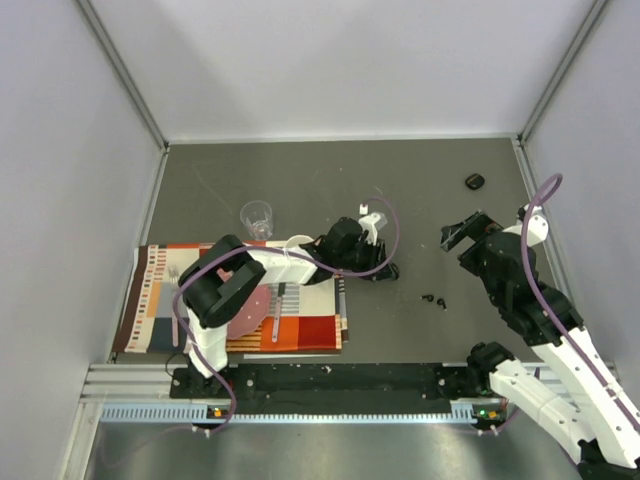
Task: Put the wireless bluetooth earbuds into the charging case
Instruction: Place the charging case at the center of the board.
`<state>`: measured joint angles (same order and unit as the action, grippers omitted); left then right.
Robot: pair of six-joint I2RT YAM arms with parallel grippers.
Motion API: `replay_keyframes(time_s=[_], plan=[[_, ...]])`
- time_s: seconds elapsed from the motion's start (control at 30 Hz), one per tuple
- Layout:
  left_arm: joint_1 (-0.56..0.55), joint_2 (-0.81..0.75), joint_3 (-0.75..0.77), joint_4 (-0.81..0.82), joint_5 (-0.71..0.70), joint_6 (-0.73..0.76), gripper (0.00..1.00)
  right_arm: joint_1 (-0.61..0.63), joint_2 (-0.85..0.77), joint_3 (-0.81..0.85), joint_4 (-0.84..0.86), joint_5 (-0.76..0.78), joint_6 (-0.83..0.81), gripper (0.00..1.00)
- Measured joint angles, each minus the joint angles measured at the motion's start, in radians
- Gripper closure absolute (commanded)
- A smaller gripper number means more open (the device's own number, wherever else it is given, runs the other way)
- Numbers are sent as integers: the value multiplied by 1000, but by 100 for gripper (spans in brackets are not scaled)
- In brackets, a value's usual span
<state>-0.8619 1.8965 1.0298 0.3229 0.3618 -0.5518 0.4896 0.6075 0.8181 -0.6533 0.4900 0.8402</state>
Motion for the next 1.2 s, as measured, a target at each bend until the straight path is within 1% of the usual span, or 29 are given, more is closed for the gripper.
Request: replay_keyframes(time_s=[0.07, 0.33, 0.4, 0.47, 0.57, 1.03, 1.1, 1.13, 1.17, 1.2], plan=[[0, 15, 16, -4, -7, -1, 80, -3, 0, 0, 0, -2, -2, 1], [0, 33, 23, -45, -38, 5, 76, -16, -24, 0, 0, -3, -3, 1], [0, 35, 23, -53, -42, 5, 74, -17, -27, 0, 0, -2, -3, 1], [0, 42, 23, -60, -43, 4, 69, -17, -28, 0, 0, -2, -3, 1], [1, 44, 30, -69, -41, 5, 65, -17, -30, 0, 0, -3, -3, 1], [3, 43, 31, -96, -72, 39, 56, -17, -31, 0, 0, -3, -10, 1], [3, 43, 31, -103, -74, 48, 52, -17, -31, 0, 0, -3, -10, 1], [3, 42, 31, -105, -77, 52, 43, -17, -31, 0, 0, -3, -10, 1], [3, 40, 31, -107, -83, 55, 41, -17, -31, 0, 0, -3, -10, 1], [3, 35, 29, -108, -90, 58, 41, -17, -31, 0, 0, -3, -10, 1]])
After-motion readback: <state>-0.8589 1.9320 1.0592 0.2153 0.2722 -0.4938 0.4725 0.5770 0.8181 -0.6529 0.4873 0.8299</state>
